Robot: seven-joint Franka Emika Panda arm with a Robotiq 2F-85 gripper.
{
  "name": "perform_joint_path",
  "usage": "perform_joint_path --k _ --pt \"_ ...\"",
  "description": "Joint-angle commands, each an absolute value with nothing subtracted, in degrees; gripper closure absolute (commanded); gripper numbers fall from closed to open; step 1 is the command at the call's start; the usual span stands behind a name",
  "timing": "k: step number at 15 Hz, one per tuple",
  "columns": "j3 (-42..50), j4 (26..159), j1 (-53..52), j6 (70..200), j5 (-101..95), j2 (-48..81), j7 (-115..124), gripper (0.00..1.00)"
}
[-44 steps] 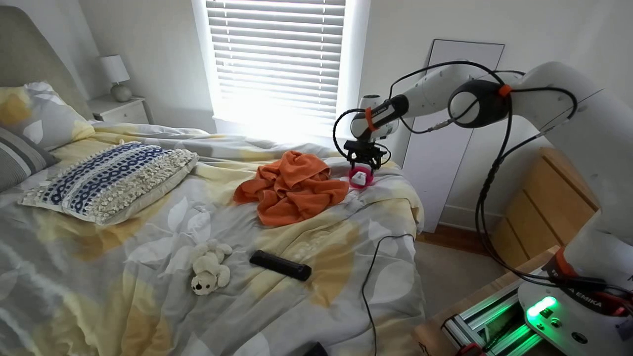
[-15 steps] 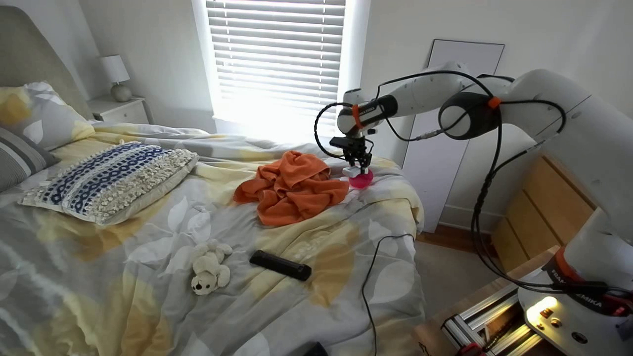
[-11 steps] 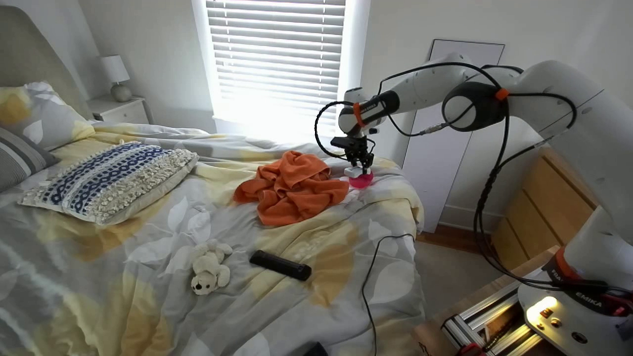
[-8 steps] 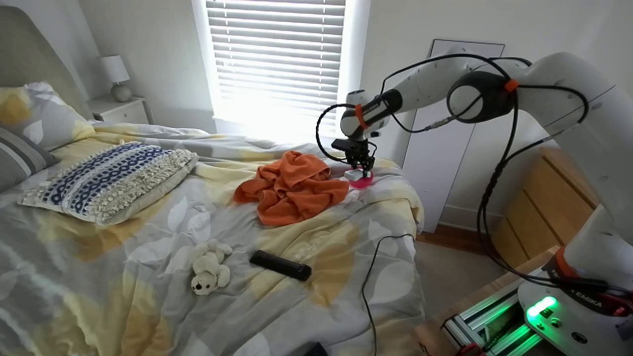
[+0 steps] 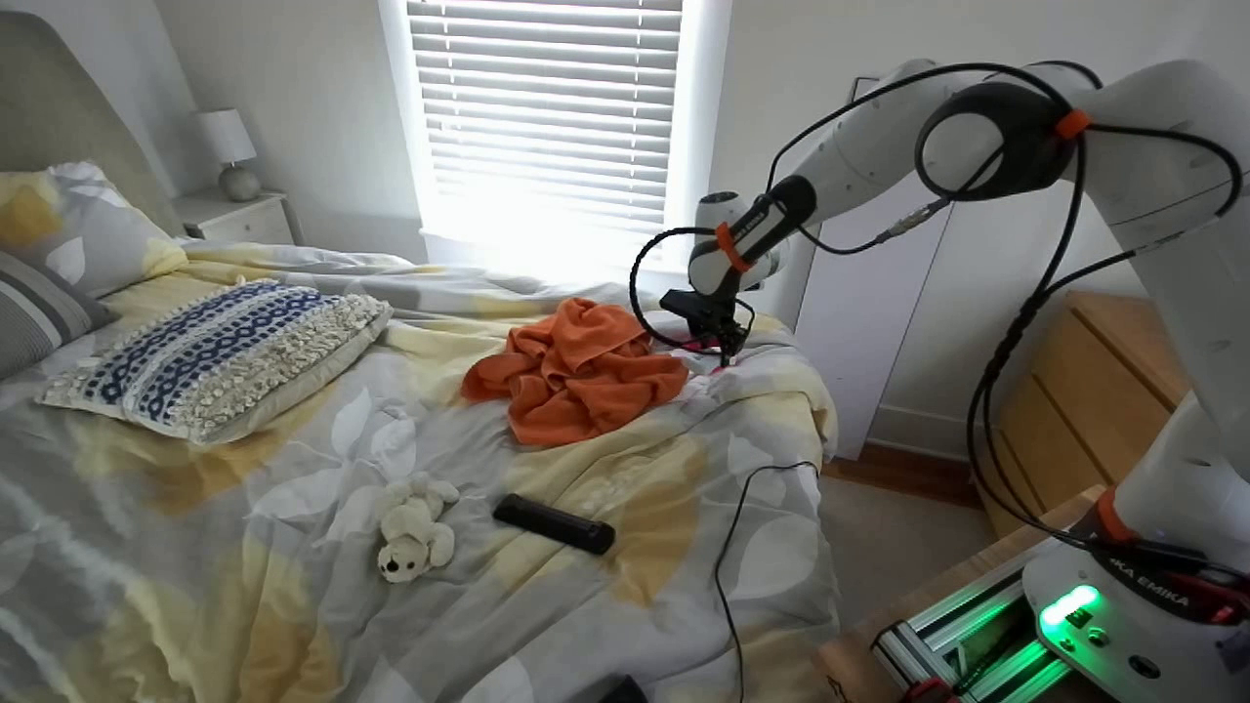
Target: Remove the white remote from the pink bowl, put it on the bed and then press the remote
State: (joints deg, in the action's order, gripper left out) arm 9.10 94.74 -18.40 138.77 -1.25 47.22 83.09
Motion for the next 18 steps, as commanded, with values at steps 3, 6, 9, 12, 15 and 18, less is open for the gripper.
perform_joint_path --k 3,6,9,12,15,18 --pt "9.7 111.8 -21.2 140.0 -2.4 35.7 93.2 0.73" --pt "9.8 114.8 -21.5 139.8 -3.7 34.0 98.1 0.73" --pt "9.5 114.9 -21.0 139.6 -5.0 35.0 101.6 0.73" --pt "9.1 114.3 -20.0 139.5 -4.6 36.9 104.7 0.73" --pt "8.9 113.8 -19.5 139.0 -4.5 38.6 106.7 0.73" --pt "8.9 113.2 -18.8 140.2 -4.6 40.9 106.9 0.73"
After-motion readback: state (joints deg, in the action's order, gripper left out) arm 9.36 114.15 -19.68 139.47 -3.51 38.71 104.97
